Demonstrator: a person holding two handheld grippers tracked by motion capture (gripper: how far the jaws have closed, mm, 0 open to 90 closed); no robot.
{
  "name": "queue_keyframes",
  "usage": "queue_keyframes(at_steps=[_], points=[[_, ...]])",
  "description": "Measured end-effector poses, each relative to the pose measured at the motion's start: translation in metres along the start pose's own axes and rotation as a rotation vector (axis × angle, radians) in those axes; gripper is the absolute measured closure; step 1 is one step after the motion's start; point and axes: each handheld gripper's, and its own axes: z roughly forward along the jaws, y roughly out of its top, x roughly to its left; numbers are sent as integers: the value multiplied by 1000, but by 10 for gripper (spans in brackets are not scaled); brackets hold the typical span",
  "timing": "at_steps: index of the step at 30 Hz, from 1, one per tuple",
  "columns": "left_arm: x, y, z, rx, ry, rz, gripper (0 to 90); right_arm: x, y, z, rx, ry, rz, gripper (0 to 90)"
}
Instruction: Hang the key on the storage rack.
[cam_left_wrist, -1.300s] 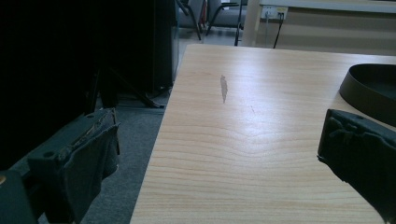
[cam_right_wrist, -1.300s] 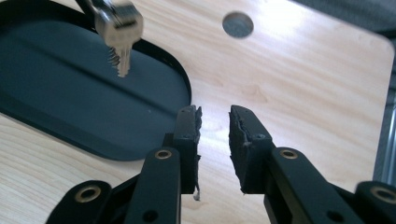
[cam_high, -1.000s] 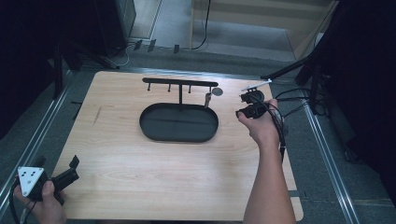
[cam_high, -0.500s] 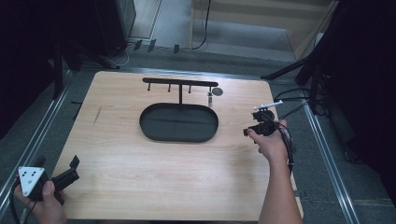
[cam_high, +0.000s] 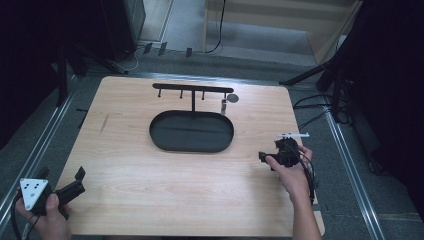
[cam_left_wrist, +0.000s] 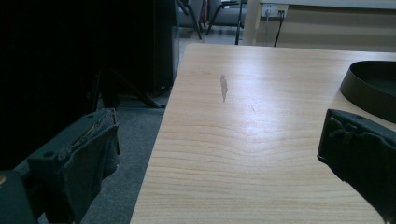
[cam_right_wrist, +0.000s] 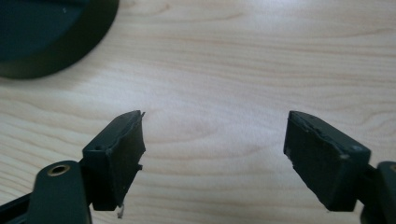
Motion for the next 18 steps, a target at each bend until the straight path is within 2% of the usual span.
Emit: queue_keyframes(at_steps=[2, 6, 10, 14, 18], points=[[0, 0, 0, 0, 0, 1, 0, 0, -9, -1, -35, -8, 1, 132], [0, 0, 0, -1, -1, 1, 0, -5, -28, -5, -120, -13, 37, 82], [0, 0, 0, -1, -1, 1, 0, -12, -48, -9, -183, -36, 33, 20], [0, 0, 0, -1, -1, 2, 0, -19, -67, -13, -247, -45, 38, 0], [0, 0, 0, -3, -1, 1, 0, -27, -85, -17, -299, -89, 55, 0]])
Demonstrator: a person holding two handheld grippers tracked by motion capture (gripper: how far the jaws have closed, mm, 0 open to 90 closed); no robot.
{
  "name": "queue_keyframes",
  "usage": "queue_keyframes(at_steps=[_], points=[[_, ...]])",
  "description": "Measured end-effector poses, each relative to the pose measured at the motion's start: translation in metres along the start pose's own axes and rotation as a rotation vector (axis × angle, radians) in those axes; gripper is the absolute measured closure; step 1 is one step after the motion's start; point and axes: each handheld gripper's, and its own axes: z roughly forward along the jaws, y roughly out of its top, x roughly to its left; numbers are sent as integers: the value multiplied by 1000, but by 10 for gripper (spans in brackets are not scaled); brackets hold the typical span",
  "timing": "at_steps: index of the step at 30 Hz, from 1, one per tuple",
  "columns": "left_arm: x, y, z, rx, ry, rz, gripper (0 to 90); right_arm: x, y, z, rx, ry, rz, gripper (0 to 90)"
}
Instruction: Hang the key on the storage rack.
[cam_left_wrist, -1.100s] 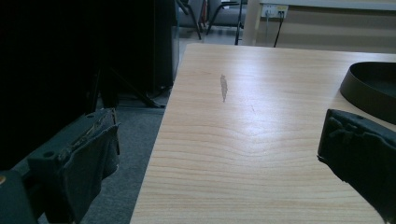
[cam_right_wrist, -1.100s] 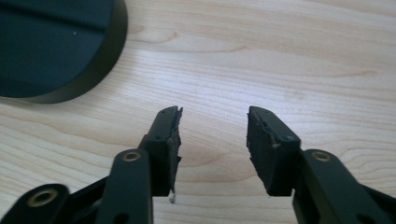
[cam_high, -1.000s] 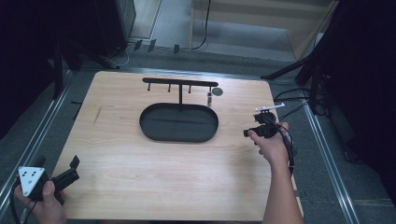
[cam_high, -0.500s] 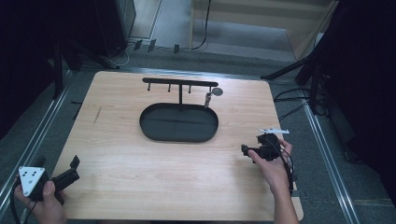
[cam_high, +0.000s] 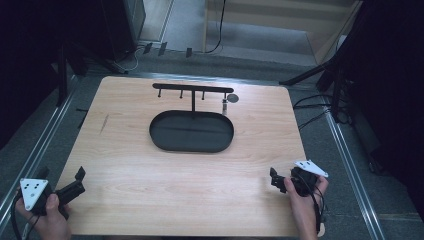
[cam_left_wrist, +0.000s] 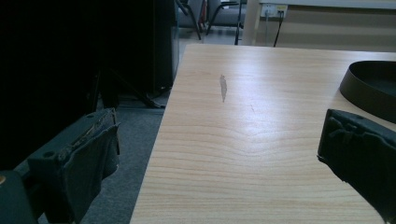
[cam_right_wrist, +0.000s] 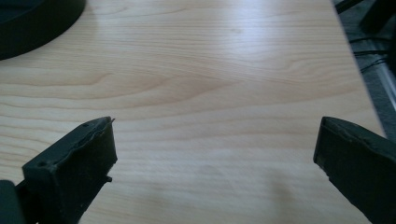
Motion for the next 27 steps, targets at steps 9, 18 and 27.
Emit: queue_keyframes(at_steps=[9, 18, 27], points=[[0, 0, 0, 1, 1, 1, 0, -20, -27, -20, -108, -6, 10, 0], [0, 1, 1, 13, -4, 3, 0, -31, -36, -32, -228, 18, 113, 5], [0, 1, 3, 20, -3, 4, 0, -32, -34, -30, -218, -13, 146, 65]])
